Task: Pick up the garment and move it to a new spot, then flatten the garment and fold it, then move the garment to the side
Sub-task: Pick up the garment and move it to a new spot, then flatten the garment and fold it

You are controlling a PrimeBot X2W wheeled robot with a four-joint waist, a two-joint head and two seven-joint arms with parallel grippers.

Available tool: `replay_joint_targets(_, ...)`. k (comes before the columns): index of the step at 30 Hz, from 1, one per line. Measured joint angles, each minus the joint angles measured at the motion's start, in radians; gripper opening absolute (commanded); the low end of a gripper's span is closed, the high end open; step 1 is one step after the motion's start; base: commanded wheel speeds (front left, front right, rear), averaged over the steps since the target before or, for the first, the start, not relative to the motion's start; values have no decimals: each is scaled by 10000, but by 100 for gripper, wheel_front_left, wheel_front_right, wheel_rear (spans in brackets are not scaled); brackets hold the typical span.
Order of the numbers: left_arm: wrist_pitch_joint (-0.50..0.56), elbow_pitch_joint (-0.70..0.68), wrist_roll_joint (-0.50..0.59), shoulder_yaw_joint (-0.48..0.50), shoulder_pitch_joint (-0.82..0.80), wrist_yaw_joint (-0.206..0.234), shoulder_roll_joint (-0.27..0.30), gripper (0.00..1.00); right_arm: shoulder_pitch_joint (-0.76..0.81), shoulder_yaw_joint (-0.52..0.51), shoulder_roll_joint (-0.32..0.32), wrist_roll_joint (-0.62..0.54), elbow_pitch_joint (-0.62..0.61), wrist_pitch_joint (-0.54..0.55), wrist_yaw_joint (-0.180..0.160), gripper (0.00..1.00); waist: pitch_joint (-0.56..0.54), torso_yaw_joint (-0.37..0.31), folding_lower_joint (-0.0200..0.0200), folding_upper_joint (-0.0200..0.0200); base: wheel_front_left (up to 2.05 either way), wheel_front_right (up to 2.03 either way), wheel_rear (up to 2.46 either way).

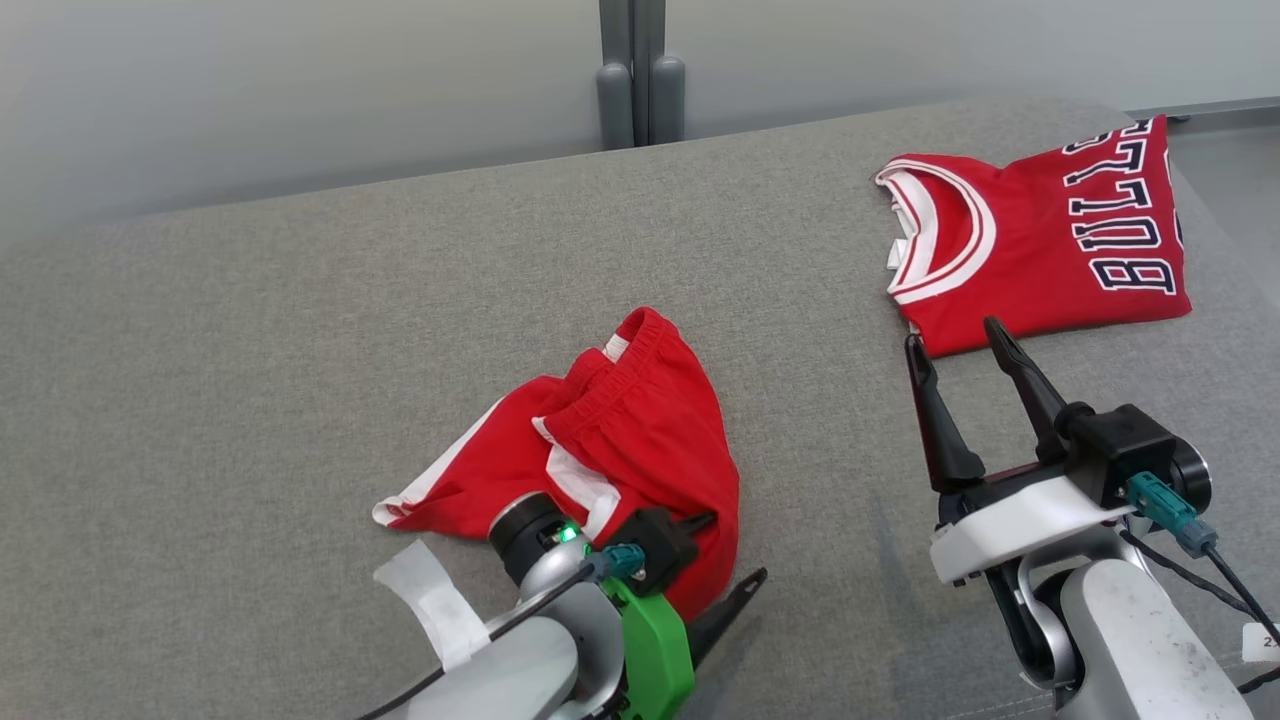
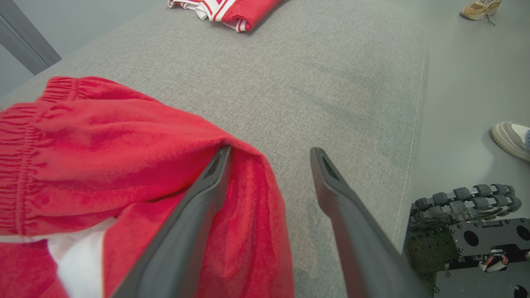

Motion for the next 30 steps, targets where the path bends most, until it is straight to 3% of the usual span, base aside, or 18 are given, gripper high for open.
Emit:
replay_joint_targets(7,-502,79,-132,40,270,50,-290,100,-19,274,-293,-52,167,313,357,100,-163,281,0,0,0,0,0)
replay_joint_targets(21,-1325,-176,-437,1622,598,1540,-10,100,-1044,1229,-583,-543,844,1055,1306,100,-300,1470,0,0,0,0,0)
replay_joint_targets(30,-1459,-351,-587,2452,1094,2102,268,100,-1962,2113,-631,-819,2013,2015,1695,100,-268,2557,1,0,0,0,0)
